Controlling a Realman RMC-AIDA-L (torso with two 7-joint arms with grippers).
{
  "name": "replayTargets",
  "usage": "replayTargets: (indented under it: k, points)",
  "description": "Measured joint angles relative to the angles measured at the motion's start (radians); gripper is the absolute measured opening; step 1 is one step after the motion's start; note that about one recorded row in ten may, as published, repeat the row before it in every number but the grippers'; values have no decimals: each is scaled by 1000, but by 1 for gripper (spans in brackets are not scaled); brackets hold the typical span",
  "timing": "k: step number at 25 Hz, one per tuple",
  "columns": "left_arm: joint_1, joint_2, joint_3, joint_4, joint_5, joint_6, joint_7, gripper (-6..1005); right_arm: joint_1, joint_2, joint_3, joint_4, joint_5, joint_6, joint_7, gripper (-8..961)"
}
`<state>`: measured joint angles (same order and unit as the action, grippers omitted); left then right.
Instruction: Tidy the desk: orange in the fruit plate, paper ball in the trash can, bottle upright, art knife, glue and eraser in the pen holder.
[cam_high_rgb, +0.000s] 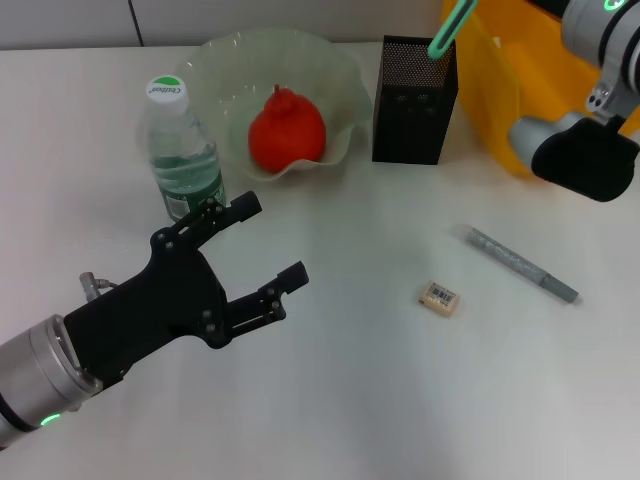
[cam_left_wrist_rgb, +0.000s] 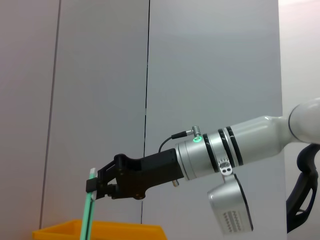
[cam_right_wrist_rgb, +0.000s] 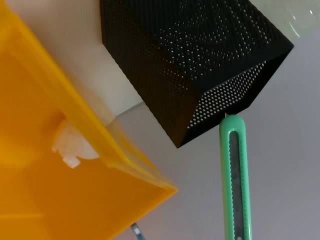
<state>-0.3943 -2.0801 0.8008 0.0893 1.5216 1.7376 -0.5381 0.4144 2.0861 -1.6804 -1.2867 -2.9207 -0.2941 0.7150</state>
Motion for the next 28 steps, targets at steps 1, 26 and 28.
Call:
replayTargets:
  k: [1,26,28]
  points:
    - [0,0,0,0,0,0,0,863,2,0,-8,18,0,28,-7,186]
    - [9,2,0,0,0,6,15,863,10,5,-77,151,42,294,-26,498]
    - [5,2,-1,0,0,4,15,863,9,3,-74,119,108,306,42,566]
